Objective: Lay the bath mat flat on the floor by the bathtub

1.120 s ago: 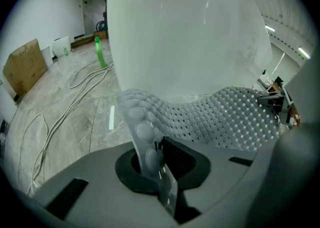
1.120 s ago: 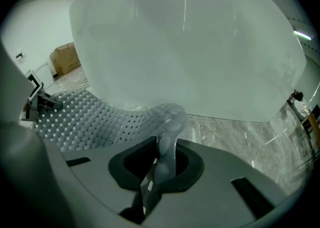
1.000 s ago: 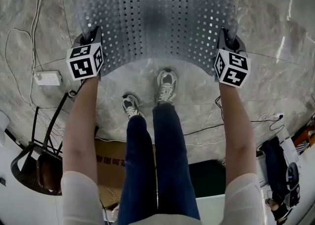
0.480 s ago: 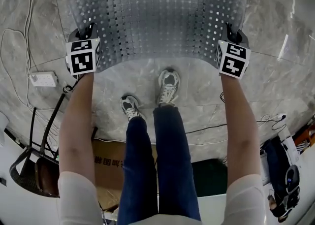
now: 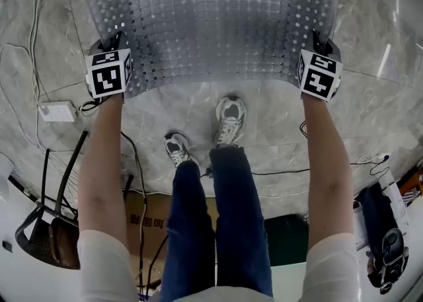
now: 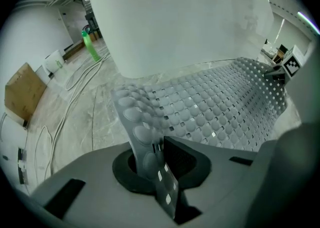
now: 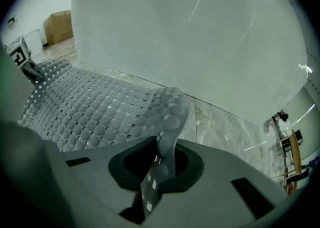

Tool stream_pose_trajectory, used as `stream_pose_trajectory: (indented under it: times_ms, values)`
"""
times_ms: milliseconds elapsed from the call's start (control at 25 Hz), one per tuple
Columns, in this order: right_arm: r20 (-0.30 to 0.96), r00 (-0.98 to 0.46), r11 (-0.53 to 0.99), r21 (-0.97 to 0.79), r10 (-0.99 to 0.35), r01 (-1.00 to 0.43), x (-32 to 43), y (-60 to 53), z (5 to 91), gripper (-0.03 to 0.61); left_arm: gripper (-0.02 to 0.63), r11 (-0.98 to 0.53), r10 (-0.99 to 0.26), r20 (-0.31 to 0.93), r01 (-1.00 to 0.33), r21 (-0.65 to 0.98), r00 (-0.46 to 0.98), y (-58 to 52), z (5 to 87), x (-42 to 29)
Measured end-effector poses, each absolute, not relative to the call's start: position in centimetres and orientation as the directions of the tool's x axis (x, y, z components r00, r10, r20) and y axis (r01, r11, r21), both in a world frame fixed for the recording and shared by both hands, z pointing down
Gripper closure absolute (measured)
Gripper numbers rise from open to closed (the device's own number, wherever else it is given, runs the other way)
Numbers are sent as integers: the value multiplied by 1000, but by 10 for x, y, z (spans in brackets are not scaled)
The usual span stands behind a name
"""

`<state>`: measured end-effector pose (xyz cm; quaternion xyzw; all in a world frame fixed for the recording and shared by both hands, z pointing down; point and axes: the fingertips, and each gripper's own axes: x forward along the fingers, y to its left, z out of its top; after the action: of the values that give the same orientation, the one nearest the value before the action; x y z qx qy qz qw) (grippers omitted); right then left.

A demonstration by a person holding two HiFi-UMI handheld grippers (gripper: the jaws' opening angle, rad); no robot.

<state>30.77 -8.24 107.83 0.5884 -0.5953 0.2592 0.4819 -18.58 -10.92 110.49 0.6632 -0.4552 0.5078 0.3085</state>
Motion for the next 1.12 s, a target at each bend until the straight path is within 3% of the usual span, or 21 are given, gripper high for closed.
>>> stream_pose_trajectory:
  times_ms: [600, 880, 1120]
  values:
    - [913, 174, 44, 204, -369, -978, 330, -75, 1109, 535, 553, -222, -275, 955, -974, 50, 112, -107, 1132, -206]
    - [929, 159, -24, 160, -336, -987, 337, -77, 1107, 529, 408, -92, -347, 932, -993, 77, 104, -108, 1133, -227]
    - [917, 204, -55, 197, -344, -979, 345, -75, 1103, 467, 382, -78, -340, 934, -993, 86, 108, -106, 1131, -231]
